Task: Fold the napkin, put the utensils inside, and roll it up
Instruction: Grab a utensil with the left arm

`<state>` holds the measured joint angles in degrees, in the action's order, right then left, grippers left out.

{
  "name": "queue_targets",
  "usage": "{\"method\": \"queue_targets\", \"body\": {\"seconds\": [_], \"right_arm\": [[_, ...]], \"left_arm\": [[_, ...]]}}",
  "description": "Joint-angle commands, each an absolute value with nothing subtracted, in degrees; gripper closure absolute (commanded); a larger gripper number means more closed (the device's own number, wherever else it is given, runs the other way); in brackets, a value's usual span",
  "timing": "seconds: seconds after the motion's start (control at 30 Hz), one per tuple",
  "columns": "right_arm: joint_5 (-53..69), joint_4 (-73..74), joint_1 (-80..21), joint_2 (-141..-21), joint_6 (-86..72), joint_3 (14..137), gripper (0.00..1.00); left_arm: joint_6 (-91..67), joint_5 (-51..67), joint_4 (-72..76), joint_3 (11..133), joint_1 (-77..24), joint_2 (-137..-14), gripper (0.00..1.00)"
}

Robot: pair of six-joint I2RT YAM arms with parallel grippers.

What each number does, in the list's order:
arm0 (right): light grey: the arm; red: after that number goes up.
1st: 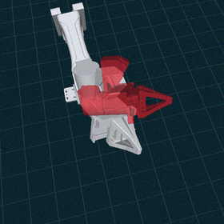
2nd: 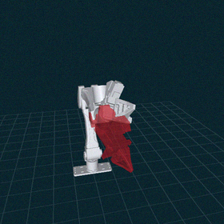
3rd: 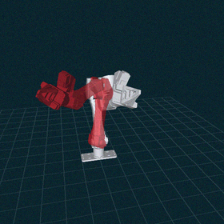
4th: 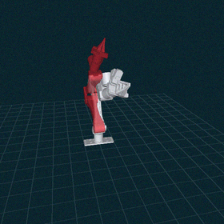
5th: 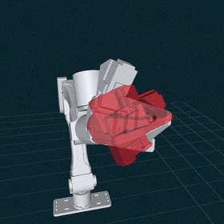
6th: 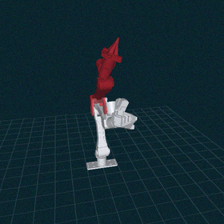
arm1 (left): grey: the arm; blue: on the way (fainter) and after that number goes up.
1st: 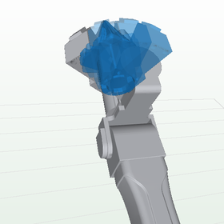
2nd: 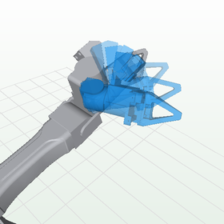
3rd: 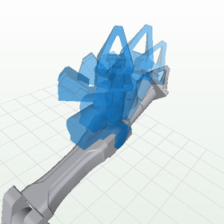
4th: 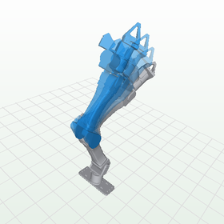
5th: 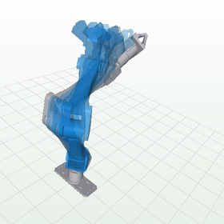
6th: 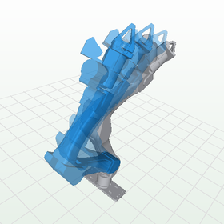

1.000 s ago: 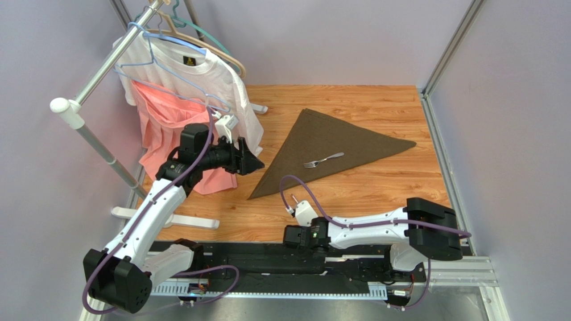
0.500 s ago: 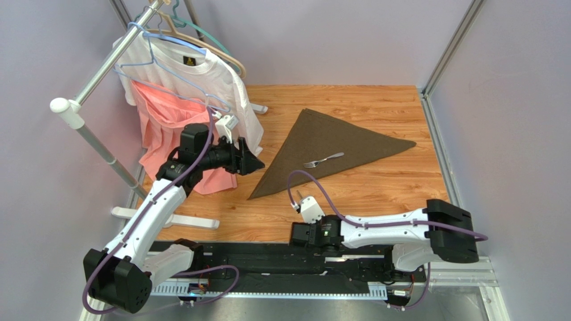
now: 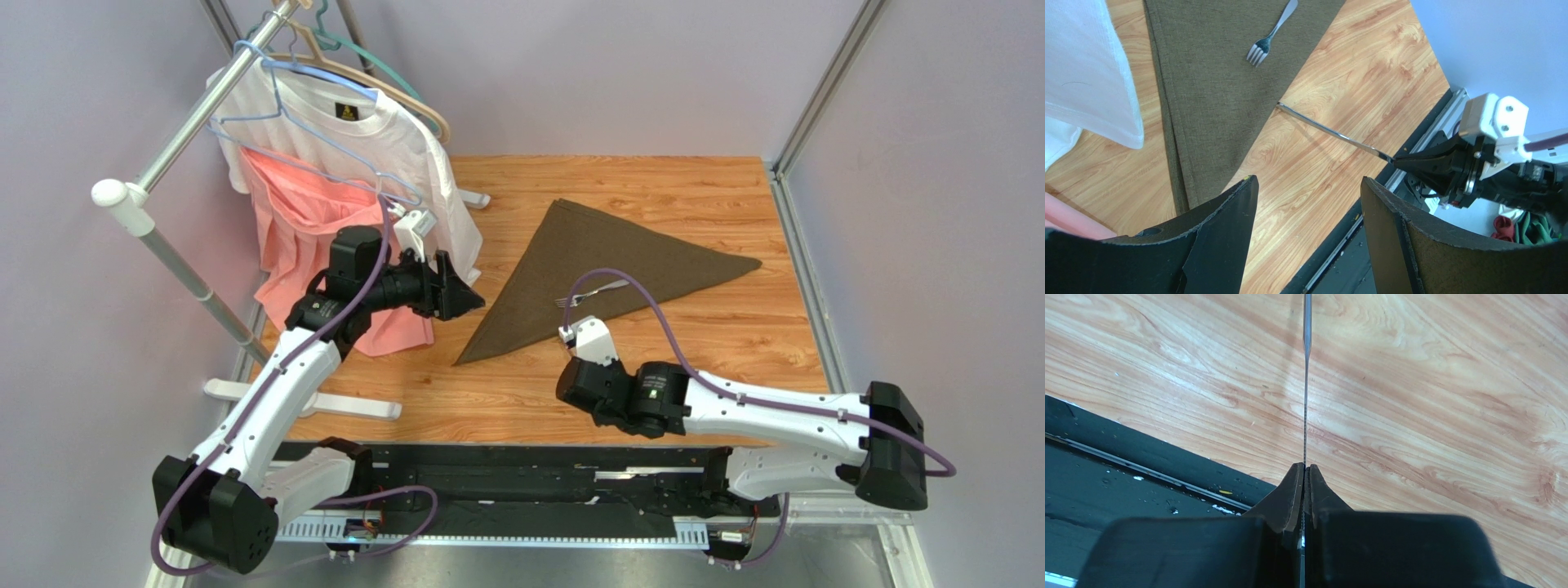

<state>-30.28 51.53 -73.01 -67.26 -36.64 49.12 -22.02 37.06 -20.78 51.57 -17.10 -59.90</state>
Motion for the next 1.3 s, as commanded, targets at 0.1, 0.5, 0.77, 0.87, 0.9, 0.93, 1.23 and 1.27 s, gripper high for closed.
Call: {"method": "queue_targets", "body": {"seconds": [0.1,0.5,0.77,0.87,0.9,0.93,1.23,1.27], "right_arm": [[-26.20,45.89,-68.04,-64.60,-29.71,50.10,1.00],[-19.34,41.83,-63.90,-63.20,-26.19,47.55,1.00],[-17.49,44.56,-63.90,-58.36,-28.04,47.64,1.00],[-18.37,44.74,-63.90,-58.27,-28.21,47.81,1.00],[-18.37,44.56,-63.90,-58.36,-28.04,48.16,1.00],[-18.37,44.56,-63.90,-58.45,-28.04,48.16,1.00],[-17.67,44.21,-63.72,-58.89,-27.69,48.43,1.00],[-17.06,44.30,-63.37,-58.80,-27.60,48.34,1.00]], "left_arm": [[-22.06,37.88,-19.25,52.91,-16.70,-59.33,0.29],[-21.80,37.70,-19.60,52.73,-16.70,-59.41,0.29],[-21.88,37.79,-19.60,52.65,-16.70,-59.41,0.29],[-22.50,38.32,-18.73,52.03,-16.70,-59.33,0.29],[-23.81,38.67,-17.94,50.90,-16.70,-59.24,0.29],[-25.04,40.24,-14.71,50.02,-16.70,-59.15,0.29],[-27.61,44.01,34.19,26.73,-26.72,-60.19,0.28],[-26.21,45.60,37.93,25.76,-27.15,-62.29,0.28]]}}
